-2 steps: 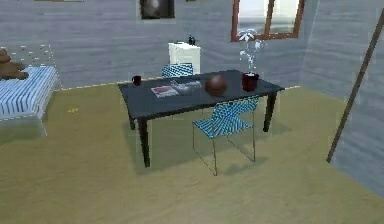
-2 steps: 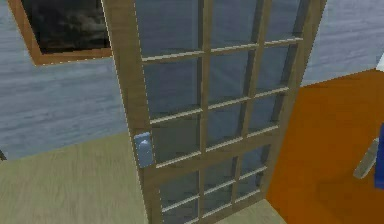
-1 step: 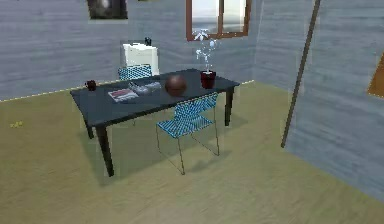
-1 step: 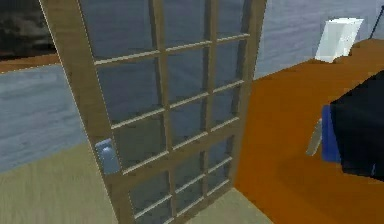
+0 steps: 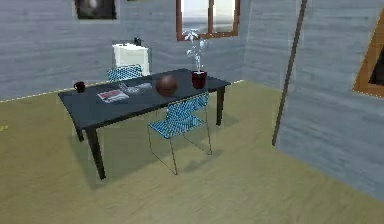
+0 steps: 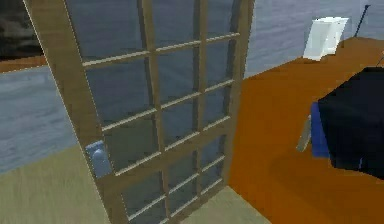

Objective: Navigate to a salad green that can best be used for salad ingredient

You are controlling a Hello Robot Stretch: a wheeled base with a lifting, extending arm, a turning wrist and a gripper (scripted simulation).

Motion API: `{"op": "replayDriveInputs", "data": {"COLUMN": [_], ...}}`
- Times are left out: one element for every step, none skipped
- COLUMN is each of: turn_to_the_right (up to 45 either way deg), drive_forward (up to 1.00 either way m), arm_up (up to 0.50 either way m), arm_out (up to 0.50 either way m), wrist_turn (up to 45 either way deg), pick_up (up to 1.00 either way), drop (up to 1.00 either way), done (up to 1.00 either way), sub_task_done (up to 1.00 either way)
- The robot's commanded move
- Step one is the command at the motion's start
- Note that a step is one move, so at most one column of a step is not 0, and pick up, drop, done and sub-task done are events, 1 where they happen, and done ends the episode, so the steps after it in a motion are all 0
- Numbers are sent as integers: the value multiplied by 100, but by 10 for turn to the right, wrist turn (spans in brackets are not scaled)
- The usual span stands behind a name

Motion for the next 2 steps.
{"op": "replayDriveInputs", "data": {"turn_to_the_right": [450,450], "drive_forward": [0,0], "arm_up": [0,0], "arm_out": [0,0], "wrist_turn": [0,0], "pick_up": [0,0], "drop": [0,0], "done": [0,0], "sub_task_done": [0,0]}}
